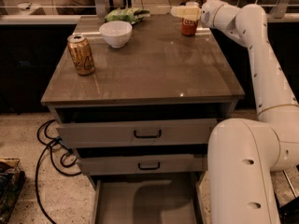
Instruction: Place coke can into bottom drawer
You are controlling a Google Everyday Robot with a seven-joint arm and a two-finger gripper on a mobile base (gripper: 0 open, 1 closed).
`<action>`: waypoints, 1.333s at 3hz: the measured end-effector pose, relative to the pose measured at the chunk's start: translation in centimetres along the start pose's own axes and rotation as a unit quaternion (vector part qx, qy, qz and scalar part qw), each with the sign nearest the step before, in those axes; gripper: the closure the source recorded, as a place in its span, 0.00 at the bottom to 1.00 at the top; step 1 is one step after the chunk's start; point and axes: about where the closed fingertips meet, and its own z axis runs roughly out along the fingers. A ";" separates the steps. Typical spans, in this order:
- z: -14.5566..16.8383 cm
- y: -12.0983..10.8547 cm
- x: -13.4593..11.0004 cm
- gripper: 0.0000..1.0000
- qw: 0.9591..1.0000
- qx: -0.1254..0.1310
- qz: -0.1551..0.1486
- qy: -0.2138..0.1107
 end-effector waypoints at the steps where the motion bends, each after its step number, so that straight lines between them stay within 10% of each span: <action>1: 2.4 0.5 0.0 0.00 0.999 0.022 0.045 -0.011; 4: 4.1 0.8 4.2 0.00 0.994 0.074 0.079 0.028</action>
Offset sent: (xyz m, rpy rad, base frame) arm 0.0179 0.0418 -0.0330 0.1746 0.1293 -0.1521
